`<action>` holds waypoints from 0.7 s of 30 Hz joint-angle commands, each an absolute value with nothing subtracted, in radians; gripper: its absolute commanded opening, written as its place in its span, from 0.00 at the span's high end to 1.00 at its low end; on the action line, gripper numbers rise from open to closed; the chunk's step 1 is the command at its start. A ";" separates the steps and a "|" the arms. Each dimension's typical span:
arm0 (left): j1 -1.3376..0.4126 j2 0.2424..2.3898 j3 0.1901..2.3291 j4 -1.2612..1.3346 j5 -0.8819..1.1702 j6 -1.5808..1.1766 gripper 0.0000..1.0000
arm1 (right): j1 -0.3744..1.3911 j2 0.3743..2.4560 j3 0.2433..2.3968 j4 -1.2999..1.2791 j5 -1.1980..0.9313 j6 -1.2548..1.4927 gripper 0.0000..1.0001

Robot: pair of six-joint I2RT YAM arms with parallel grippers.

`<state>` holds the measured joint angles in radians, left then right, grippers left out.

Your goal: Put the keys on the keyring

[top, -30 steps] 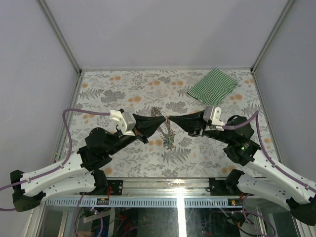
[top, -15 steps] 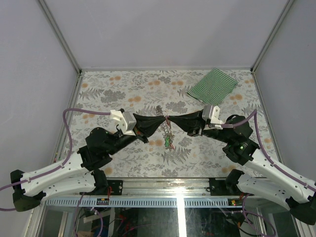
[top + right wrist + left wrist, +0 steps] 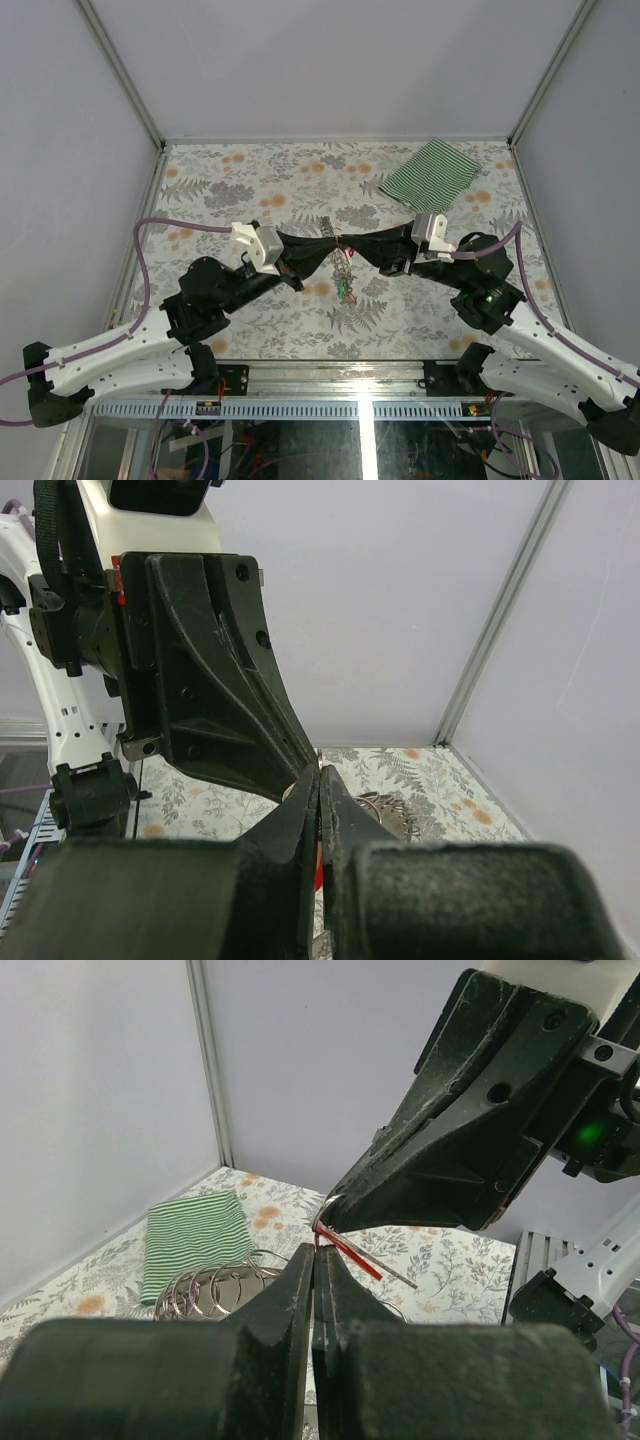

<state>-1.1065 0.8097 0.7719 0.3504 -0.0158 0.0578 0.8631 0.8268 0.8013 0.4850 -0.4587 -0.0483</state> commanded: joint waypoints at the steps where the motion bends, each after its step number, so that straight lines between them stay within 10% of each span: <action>1: -1.115 0.798 0.801 0.441 0.003 0.068 1.00 | 0.861 0.828 0.845 0.530 -0.450 -0.048 1.00; 21: -1.115 0.792 0.800 0.453 -0.027 0.073 1.00 | 0.861 0.785 0.821 0.462 -0.443 -0.049 1.00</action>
